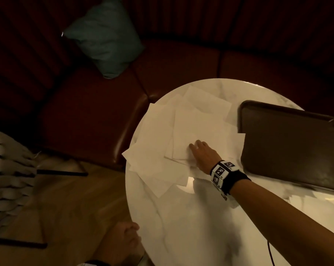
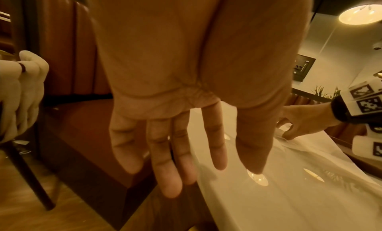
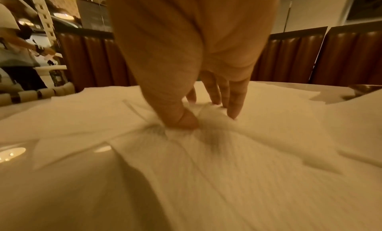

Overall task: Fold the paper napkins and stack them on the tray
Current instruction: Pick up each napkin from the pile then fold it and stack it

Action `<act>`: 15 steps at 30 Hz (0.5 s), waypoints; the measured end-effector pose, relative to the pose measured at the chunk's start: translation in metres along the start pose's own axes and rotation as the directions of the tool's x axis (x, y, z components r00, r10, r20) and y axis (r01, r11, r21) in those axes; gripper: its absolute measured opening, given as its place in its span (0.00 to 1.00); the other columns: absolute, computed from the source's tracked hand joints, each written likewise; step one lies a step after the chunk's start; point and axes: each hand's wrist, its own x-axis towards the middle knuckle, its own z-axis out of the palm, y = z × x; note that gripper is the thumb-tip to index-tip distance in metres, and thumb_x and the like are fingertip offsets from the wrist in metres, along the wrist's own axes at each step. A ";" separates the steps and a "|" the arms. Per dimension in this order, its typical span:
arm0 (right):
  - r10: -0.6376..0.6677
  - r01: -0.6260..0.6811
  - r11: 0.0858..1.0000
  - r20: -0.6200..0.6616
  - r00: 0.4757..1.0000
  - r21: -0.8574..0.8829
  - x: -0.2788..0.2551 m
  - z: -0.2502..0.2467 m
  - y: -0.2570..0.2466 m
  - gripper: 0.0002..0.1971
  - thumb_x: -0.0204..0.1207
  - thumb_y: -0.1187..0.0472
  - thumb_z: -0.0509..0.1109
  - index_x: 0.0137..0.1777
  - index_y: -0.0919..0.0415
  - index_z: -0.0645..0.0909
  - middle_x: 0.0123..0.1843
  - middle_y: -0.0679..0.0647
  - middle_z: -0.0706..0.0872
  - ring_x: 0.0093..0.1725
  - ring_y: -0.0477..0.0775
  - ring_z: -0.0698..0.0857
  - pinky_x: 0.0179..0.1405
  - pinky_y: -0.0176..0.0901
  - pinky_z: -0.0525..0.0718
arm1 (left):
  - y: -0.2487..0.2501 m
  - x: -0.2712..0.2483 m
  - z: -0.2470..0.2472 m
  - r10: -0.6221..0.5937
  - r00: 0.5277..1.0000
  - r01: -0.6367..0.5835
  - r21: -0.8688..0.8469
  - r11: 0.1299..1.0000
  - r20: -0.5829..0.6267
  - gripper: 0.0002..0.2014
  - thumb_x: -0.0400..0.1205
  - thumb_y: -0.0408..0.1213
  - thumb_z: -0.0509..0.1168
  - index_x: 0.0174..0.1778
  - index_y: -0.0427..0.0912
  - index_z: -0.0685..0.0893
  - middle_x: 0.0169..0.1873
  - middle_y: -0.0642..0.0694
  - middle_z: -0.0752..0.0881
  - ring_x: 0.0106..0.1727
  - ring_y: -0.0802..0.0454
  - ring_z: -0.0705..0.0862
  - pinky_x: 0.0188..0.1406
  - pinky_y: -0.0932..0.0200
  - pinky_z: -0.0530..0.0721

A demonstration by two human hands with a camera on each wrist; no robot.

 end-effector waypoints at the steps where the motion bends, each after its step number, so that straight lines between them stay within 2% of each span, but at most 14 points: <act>1: -0.002 0.002 1.000 -0.030 1.000 0.010 -0.001 0.002 0.000 0.24 0.74 0.71 0.65 0.70 0.63 0.66 0.65 0.61 0.72 0.62 0.62 0.74 0.48 0.52 0.84 | 0.003 -0.001 -0.001 0.040 0.999 -0.041 0.035 0.999 0.022 0.04 0.78 0.34 0.66 0.44 0.48 0.84 0.43 0.50 0.85 0.47 0.50 0.86 0.50 0.57 0.86; 3: 0.021 -0.017 0.998 -0.068 0.997 0.058 -0.005 0.002 0.000 0.17 0.78 0.70 0.60 0.67 0.65 0.70 0.62 0.62 0.76 0.60 0.62 0.76 0.49 0.53 0.83 | 0.014 -0.002 -0.004 0.051 0.997 -0.053 0.036 0.998 0.049 0.06 0.78 0.30 0.67 0.47 0.44 0.82 0.45 0.49 0.84 0.45 0.55 0.84 0.39 0.73 0.83; 5: 0.099 -0.084 0.988 -0.112 0.989 0.133 -0.011 -0.006 0.000 0.12 0.81 0.65 0.57 0.62 0.65 0.74 0.57 0.62 0.80 0.54 0.64 0.80 0.46 0.51 0.80 | 0.025 -0.002 -0.008 0.102 0.993 -0.107 0.092 0.990 0.059 0.09 0.75 0.29 0.71 0.44 0.48 0.82 0.46 0.53 0.83 0.48 0.60 0.83 0.39 0.77 0.78; 7: 0.177 -0.134 0.965 -0.187 0.966 0.225 -0.022 -0.023 0.000 0.12 0.81 0.63 0.58 0.59 0.66 0.77 0.51 0.62 0.83 0.48 0.64 0.82 0.43 0.50 0.80 | 0.038 -0.006 -0.009 0.148 0.989 -0.149 0.082 0.985 0.019 0.10 0.75 0.30 0.71 0.43 0.51 0.82 0.46 0.55 0.84 0.49 0.61 0.83 0.43 0.74 0.78; 8: 0.201 -0.131 0.952 -0.239 0.950 0.277 -0.030 -0.035 0.000 0.11 0.80 0.62 0.59 0.57 0.65 0.79 0.47 0.61 0.84 0.46 0.64 0.82 0.42 0.50 0.80 | 0.043 -0.007 -0.009 0.177 0.984 -0.177 0.064 0.982 0.002 0.10 0.75 0.30 0.71 0.43 0.52 0.82 0.45 0.54 0.85 0.50 0.58 0.84 0.46 0.70 0.81; 9: 0.214 -0.111 0.938 -0.295 0.931 0.329 -0.040 -0.049 -0.001 0.10 0.79 0.62 0.61 0.54 0.65 0.80 0.44 0.60 0.84 0.43 0.63 0.82 0.40 0.49 0.80 | 0.053 -0.009 -0.007 0.214 0.976 -0.213 0.041 0.976 -0.036 0.10 0.75 0.31 0.71 0.42 0.53 0.83 0.44 0.51 0.86 0.50 0.55 0.85 0.48 0.65 0.83; 11: 0.204 -0.026 0.906 -0.383 0.901 0.423 -0.067 -0.080 0.000 0.05 0.77 0.64 0.63 0.44 0.64 0.79 0.36 0.57 0.82 0.36 0.59 0.79 0.35 0.45 0.73 | 0.076 -0.010 -0.001 0.306 0.945 -0.305 0.025 0.952 -0.119 0.11 0.74 0.33 0.73 0.43 0.56 0.83 0.43 0.47 0.86 0.50 0.52 0.85 0.51 0.60 0.83; 13: 0.171 0.081 0.842 -0.407 0.897 0.533 -0.101 -0.111 0.003 0.06 0.75 0.67 0.64 0.38 0.65 0.80 0.32 0.55 0.83 0.34 0.56 0.79 0.34 0.43 0.70 | 0.104 -0.006 0.008 0.394 0.899 -0.400 0.005 0.916 -0.191 0.17 0.69 0.37 0.77 0.51 0.57 0.82 0.46 0.50 0.86 0.52 0.56 0.83 0.55 0.57 0.81; 15: 0.168 0.176 0.710 -0.408 0.898 0.681 -0.138 -0.138 0.008 0.09 0.76 0.70 0.64 0.38 0.59 0.83 0.33 0.46 0.87 0.35 0.45 0.83 0.36 0.36 0.78 | 0.134 -0.002 0.020 0.414 0.898 -0.433 -0.130 0.892 -0.152 0.32 0.64 0.46 0.80 0.64 0.53 0.77 0.56 0.49 0.83 0.60 0.56 0.80 0.62 0.55 0.77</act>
